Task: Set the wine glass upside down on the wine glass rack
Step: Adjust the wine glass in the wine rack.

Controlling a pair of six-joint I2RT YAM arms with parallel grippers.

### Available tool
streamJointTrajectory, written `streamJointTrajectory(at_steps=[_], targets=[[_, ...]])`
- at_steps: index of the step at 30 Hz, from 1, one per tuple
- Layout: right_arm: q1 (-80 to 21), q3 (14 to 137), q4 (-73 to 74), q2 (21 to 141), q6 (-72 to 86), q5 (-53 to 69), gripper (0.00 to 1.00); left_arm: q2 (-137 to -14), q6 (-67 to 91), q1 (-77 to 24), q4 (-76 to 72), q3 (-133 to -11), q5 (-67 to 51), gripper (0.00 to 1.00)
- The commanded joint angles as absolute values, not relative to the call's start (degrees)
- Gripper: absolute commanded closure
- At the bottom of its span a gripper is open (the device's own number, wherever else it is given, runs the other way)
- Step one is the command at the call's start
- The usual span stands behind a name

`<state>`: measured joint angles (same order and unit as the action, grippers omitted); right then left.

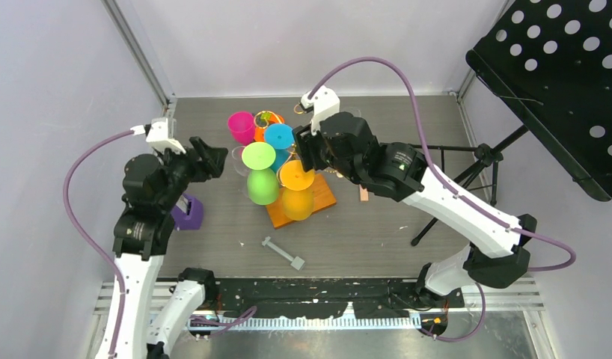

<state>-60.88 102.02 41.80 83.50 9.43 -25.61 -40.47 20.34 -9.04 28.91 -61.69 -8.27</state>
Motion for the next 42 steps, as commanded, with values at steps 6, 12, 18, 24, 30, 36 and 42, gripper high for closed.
streamJointTrajectory(at_steps=[6,12,18,24,30,36,42], targets=[[-60.55,102.00,38.38,75.38,11.16,-27.11,0.42,-54.81,27.03,-4.92,29.24,-66.40,-8.85,0.33],[-60.53,98.63,36.77,69.56,10.53,-28.31,0.41,-64.63,25.70,-4.92,33.15,-71.82,-7.77,0.39],[-60.46,96.80,36.42,67.06,8.92,-30.07,0.40,-66.23,25.38,-4.92,32.98,-72.15,-7.84,0.42],[-58.60,102.59,39.82,71.76,9.20,-27.42,0.39,-59.28,25.88,-4.92,25.16,-65.41,-11.66,0.44],[-56.94,113.60,45.98,81.69,9.45,-21.68,0.39,-49.27,25.87,-4.92,15.10,-56.09,-11.97,0.44],[-54.14,128.20,53.83,93.69,10.13,-13.72,0.39,-45.34,26.70,-4.92,14.57,-54.60,-13.38,0.44],[-50.72,131.33,55.37,98.87,10.72,-8.88,0.44,-44.18,27.07,-4.92,15.03,-56.56,-14.86,0.45]])
